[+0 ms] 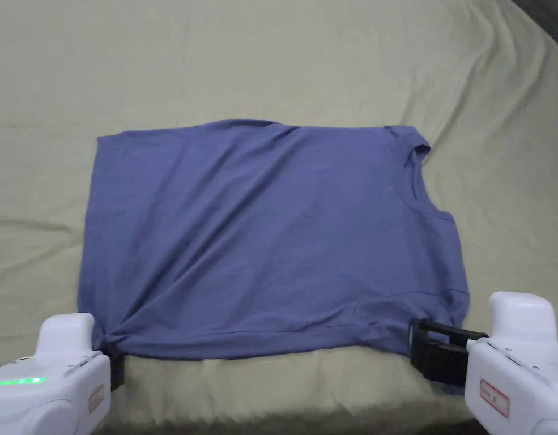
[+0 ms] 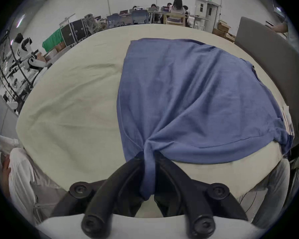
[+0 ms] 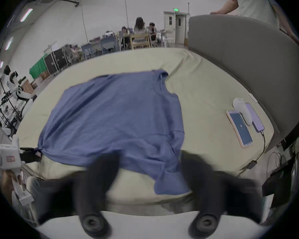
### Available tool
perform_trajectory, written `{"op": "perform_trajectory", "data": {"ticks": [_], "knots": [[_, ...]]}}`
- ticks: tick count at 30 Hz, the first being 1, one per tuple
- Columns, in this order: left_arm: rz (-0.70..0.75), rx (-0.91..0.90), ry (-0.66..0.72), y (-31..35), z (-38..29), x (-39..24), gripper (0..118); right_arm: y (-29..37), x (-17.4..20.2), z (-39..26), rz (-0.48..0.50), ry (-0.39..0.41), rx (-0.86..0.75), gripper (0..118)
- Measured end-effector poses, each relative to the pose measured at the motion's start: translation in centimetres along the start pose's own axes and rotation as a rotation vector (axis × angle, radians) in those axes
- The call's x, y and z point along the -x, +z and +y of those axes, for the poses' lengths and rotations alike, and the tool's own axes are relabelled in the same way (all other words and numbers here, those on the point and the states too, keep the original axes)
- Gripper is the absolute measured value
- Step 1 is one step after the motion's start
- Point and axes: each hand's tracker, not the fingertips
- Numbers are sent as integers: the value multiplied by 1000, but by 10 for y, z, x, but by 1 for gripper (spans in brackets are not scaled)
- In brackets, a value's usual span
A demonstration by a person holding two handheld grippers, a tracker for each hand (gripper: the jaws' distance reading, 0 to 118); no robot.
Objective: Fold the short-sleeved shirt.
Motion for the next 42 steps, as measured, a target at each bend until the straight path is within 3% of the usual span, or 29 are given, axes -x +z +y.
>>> {"op": "perform_trajectory", "data": {"ticks": [1,2,7,13,15,16,17,18,19,20,21,23,31,42], "knots": [[3,-1,-6,1,0,-1,6,0,-4,-3,-7,4,-27,113],[2,-2,-7,1,0,0,6,-1,-8,-6,-14,9,-41,118],[0,-3,-6,-2,-1,0,6,-32,-24,-15,-52,62,74,117],[16,-19,-6,3,-5,-9,6,-68,-27,-33,-19,52,149,116],[19,-29,-12,4,-7,-11,6,-74,-27,-34,-14,61,138,103],[20,-33,-13,5,-7,-12,6,-77,-28,-33,-7,58,137,88],[20,-38,-11,6,-8,-12,6,-79,-30,-33,6,43,134,62],[20,-41,-10,7,-8,-12,6,-78,-31,-31,81,13,137,52],[20,-47,-6,8,-8,-11,6,-76,-30,-29,46,25,132,44],[18,-53,-4,9,-9,-11,6,-74,-29,-28,62,31,116,23],[13,-61,-2,10,-10,-11,6,-71,-28,-28,73,37,86,13],[3,-63,13,15,-7,-7,6,-63,-23,-24,41,38,58,13],[11,-145,24,34,23,-3,6,-53,-22,18,81,-8,-20,13],[52,-139,33,-28,94,-4,6,-140,-1,90,84,40,9,13]]}}
